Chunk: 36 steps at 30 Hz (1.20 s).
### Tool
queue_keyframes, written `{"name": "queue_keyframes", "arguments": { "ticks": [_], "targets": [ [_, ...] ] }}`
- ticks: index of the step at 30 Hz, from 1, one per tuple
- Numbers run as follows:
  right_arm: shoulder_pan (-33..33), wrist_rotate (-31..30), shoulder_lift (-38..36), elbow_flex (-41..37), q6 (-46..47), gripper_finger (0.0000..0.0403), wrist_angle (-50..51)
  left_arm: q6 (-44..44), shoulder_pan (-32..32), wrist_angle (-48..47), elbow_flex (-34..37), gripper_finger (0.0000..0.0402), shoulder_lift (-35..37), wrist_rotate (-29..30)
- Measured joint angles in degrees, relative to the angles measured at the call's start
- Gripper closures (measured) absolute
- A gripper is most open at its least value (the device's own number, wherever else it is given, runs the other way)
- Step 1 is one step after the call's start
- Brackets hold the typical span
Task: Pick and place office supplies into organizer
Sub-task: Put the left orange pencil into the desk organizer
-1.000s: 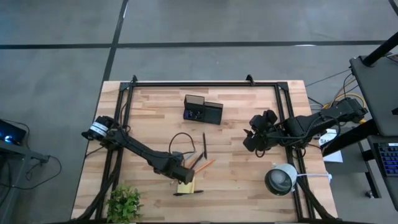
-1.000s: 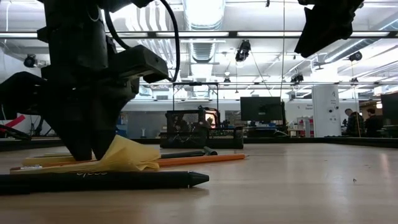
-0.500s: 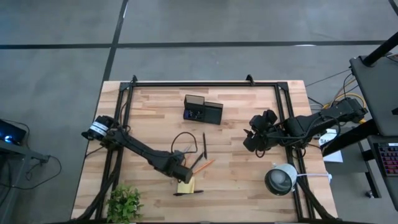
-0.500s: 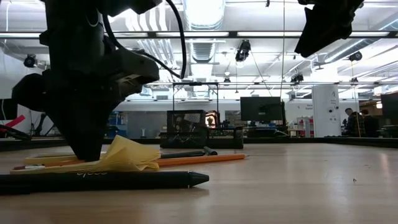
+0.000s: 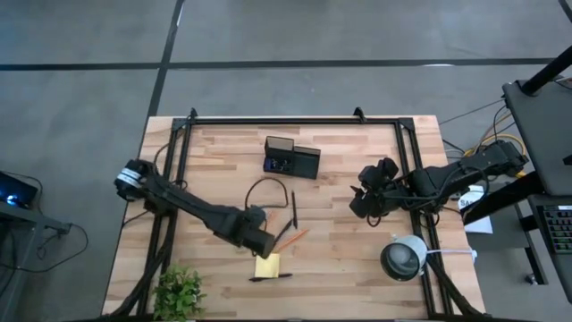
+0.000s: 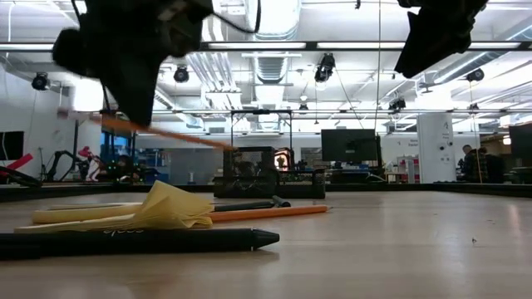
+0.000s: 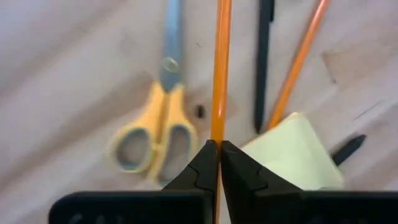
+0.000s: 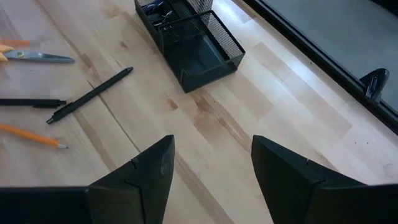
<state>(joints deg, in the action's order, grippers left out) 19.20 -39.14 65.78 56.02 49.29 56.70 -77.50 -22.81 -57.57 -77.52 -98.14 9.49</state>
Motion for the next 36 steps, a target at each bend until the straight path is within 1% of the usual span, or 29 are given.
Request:
{"name": "queue_keyframes", "arguments": {
  "ticks": [3, 7, 11, 13, 16, 18, 20, 24, 26, 28, 30, 33, 35, 36],
  "targets": [
    [0.0, 0.0, 0.0, -0.2, -0.3, 0.0202, 0.0, 5.5, 2.0, -8.4, -3.8, 0.04, 1.7, 0.7],
    [0.0, -0.1, 0.0, -0.4, -0.4, 0.0202, 0.0, 14.4, 5.9, -19.8, -9.8, 0.04, 3.8, 2.9],
    [0.0, -0.6, 0.0, -0.5, -0.4, 0.0202, 0.0, 26.6, 11.1, -30.2, -16.1, 0.04, 3.8, 6.2],
    [0.0, -1.3, 0.0, -0.7, -0.4, 0.0202, 0.0, 33.2, 14.1, -32.6, -19.0, 0.04, 3.8, 7.7],
    [0.0, -1.5, 0.0, -0.8, 0.0, 0.0202, 0.0, 41.8, 18.8, -31.8, -21.3, 0.0401, 3.6, 9.4],
    [0.0, -1.5, 0.0, -0.8, 0.0, 0.0202, 0.0, 45.4, 21.8, -31.6, -22.3, 0.0401, 3.3, 10.0],
    [0.0, -1.5, 0.0, -0.8, 0.2, 0.0202, 0.0, 47.0, 24.0, -32.0, -22.5, 0.0401, 3.0, 10.1],
    [0.0, -1.5, 0.0, -0.8, 0.2, 0.0202, 0.0, 49.4, 24.6, -30.5, -19.9, 0.0401, 3.0, 10.0],
    [0.0, -1.5, 0.0, -0.9, 0.2, 0.0202, 0.0, 49.5, 23.9, -28.7, -16.6, 0.0401, 2.8, 9.1],
    [0.0, -1.5, 0.0, -1.1, 0.2, 0.0202, 0.0, 49.4, 23.1, -25.0, -12.1, 0.0401, 2.6, 8.2],
    [0.0, -1.5, 0.0, -1.2, 0.2, 0.0202, 0.0, 49.4, 22.6, -22.0, -7.4, 0.0395, 2.6, 5.8],
    [0.0, -1.3, 0.0, -1.6, 0.2, 0.0202, -0.2, 47.7, 22.0, -18.0, -1.4, 0.0374, 2.6, 1.2],
    [-0.3, 1.5, 0.0, -1.8, -0.6, 0.0202, -2.2, 43.8, 21.3, -15.4, 2.0, 0.0358, 3.3, 0.7],
    [-1.1, 4.8, 0.0, -2.0, -2.1, 0.0202, -4.4, 41.1, 20.8, -13.7, 3.3, 0.0351, 3.8, 0.7]
  ]
}}
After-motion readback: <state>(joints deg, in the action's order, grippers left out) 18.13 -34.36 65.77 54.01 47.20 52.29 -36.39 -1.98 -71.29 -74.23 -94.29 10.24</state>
